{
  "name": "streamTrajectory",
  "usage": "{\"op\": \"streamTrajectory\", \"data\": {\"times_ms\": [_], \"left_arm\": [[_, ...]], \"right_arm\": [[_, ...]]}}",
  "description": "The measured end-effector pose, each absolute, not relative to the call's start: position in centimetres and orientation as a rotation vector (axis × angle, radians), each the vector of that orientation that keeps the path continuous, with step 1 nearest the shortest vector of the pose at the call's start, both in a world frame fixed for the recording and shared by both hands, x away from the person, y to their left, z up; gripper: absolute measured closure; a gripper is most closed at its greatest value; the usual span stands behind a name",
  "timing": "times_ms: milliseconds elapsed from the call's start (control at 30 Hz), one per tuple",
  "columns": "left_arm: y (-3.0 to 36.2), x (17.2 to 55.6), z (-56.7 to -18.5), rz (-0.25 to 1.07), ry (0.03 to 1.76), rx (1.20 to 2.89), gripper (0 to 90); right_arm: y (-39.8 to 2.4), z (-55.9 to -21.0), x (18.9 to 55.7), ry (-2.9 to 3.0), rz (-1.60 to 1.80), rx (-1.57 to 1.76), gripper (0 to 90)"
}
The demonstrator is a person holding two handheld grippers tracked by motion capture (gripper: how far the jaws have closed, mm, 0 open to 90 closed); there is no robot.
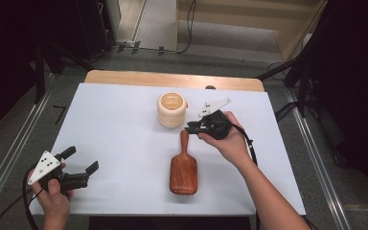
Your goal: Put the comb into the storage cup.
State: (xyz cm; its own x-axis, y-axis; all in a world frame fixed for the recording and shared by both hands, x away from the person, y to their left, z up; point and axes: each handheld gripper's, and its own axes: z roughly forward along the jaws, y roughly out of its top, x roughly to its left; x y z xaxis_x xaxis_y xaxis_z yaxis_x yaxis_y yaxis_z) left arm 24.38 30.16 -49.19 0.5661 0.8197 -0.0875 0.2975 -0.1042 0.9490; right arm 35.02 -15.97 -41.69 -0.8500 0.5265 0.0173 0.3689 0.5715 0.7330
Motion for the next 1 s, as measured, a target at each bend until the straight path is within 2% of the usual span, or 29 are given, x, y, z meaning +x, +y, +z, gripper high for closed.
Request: {"op": "streamTrajectory", "data": {"times_ms": [200, 733, 1000], "left_arm": [[30.2, 24.4, -49.2, 0.573, 0.946, 1.666, 0.0], [30.2, 24.4, -49.2, 0.57, 0.944, 1.665, 0.0], [30.3, 24.4, -49.2, 0.566, 0.941, 1.661, 0.0]], "right_arm": [[-14.4, -42.1, 35.6, 2.754, 1.088, 0.628, 86.7], [-11.5, -43.4, 37.8, 2.851, 0.877, 0.593, 87.8], [-9.8, -45.3, 38.9, 2.898, 0.703, 0.595, 88.0]]}}
